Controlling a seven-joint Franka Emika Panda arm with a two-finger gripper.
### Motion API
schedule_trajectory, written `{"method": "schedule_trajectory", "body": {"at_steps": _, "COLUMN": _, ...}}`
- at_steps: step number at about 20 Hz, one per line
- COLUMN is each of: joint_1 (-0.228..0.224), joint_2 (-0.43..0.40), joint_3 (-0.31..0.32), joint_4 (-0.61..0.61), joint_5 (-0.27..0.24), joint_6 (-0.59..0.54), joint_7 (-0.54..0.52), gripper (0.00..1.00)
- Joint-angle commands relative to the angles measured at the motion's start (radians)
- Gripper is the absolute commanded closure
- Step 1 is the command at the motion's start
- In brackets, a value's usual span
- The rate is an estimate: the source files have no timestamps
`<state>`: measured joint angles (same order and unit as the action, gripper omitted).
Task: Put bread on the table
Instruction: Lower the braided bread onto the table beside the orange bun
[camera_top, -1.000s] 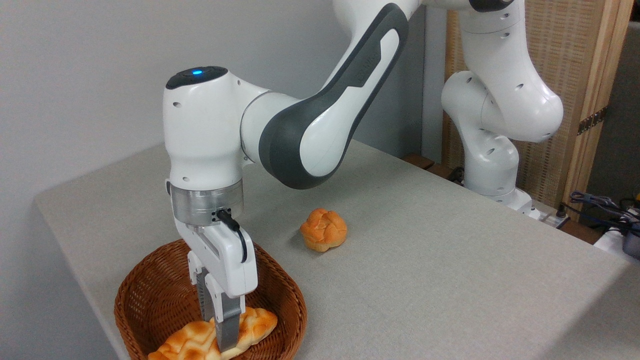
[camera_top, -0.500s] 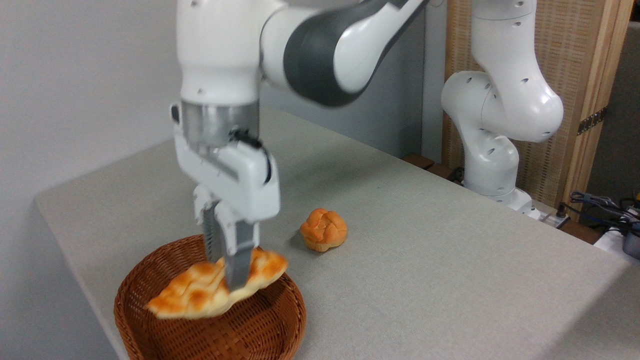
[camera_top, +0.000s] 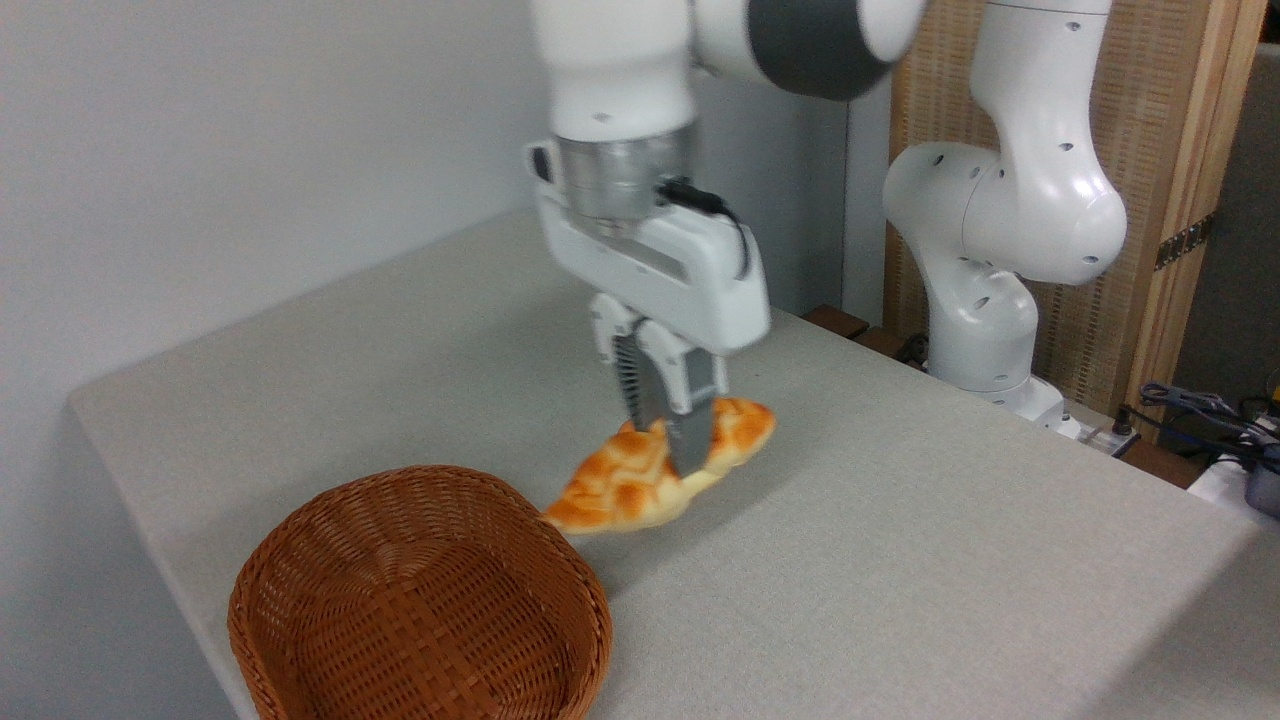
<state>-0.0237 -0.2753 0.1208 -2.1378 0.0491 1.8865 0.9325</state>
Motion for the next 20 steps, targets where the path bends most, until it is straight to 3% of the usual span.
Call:
{"method": "schedule_trajectory", "body": {"at_steps": 1, "joint_1": -0.038, "joint_2": -0.051, "joint_3": 0.039, "joint_4": -0.123, "joint_5": 0.017, "joint_6": 0.005, "joint_7": -0.006, "gripper": 0.66}}
{"method": "schedule_trajectory", "body": {"at_steps": 2, "joint_1": -0.038, "joint_2": -0.048, "joint_3": 0.040, "joint_4": -0.140, "joint_5": 0.017, "joint_6": 0.005, "joint_7": -0.020, "gripper": 0.66}}
{"method": "schedule_trajectory", "body": {"at_steps": 3, "joint_1": -0.038, "joint_2": -0.044, "joint_3": 0.040, "joint_4": -0.152, "joint_5": 0.017, "joint_6": 0.009, "joint_7": -0.052, "gripper": 0.59}}
{"method": "schedule_trajectory", "body": {"at_steps": 4, "joint_1": -0.038, "joint_2": -0.039, "joint_3": 0.040, "joint_4": -0.157, "joint_5": 0.017, "joint_6": 0.014, "joint_7": -0.081, "gripper": 0.46}}
{"method": "schedule_trajectory", "body": {"at_steps": 5, "joint_1": -0.042, "joint_2": -0.029, "joint_3": 0.040, "joint_4": -0.162, "joint_5": 0.017, "joint_6": 0.019, "joint_7": -0.096, "gripper": 0.44}}
{"method": "schedule_trajectory", "body": {"at_steps": 7, "joint_1": -0.048, "joint_2": -0.010, "joint_3": 0.040, "joint_4": -0.169, "joint_5": 0.015, "joint_6": 0.019, "joint_7": -0.142, "gripper": 0.29}}
{"method": "schedule_trajectory", "body": {"at_steps": 8, "joint_1": -0.050, "joint_2": -0.004, "joint_3": 0.040, "joint_4": -0.175, "joint_5": 0.017, "joint_6": 0.019, "joint_7": -0.182, "gripper": 0.11}}
{"method": "schedule_trajectory", "body": {"at_steps": 9, "joint_1": -0.050, "joint_2": 0.005, "joint_3": 0.040, "joint_4": -0.177, "joint_5": 0.015, "joint_6": 0.019, "joint_7": -0.205, "gripper": 0.03}}
{"method": "schedule_trajectory", "body": {"at_steps": 20, "joint_1": -0.067, "joint_2": 0.007, "joint_3": 0.031, "joint_4": -0.120, "joint_5": 0.014, "joint_6": 0.017, "joint_7": -0.213, "gripper": 0.00}}
